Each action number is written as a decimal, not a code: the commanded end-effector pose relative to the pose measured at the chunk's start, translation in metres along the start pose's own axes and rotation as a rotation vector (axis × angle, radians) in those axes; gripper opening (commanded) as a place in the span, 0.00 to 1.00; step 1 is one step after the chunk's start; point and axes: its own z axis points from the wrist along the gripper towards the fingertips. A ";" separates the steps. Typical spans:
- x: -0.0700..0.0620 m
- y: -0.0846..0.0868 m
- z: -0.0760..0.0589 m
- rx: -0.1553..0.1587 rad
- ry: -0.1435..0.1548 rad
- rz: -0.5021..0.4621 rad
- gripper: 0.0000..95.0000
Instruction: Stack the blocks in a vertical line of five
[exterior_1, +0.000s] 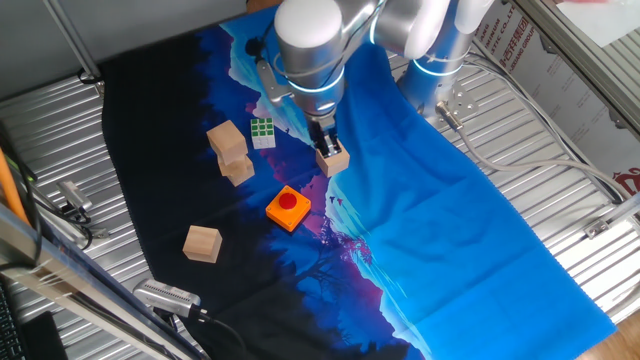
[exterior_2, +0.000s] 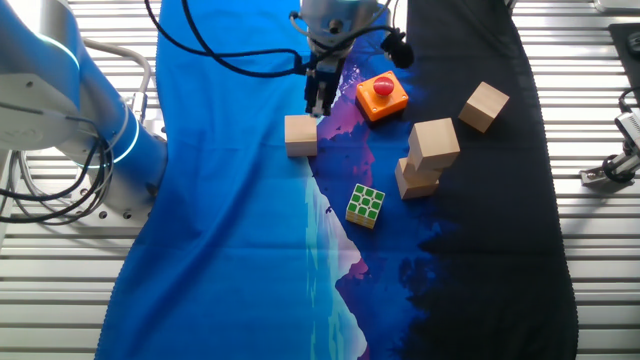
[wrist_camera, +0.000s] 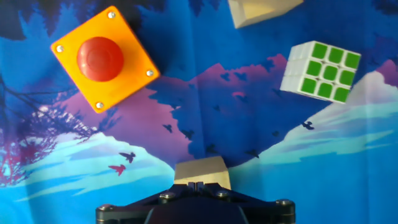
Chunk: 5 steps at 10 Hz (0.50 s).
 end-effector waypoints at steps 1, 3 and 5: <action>0.003 -0.003 0.000 -0.009 0.007 -0.027 1.00; 0.004 -0.004 0.000 -0.012 0.001 -0.024 1.00; 0.004 -0.004 0.000 -0.015 0.001 -0.025 1.00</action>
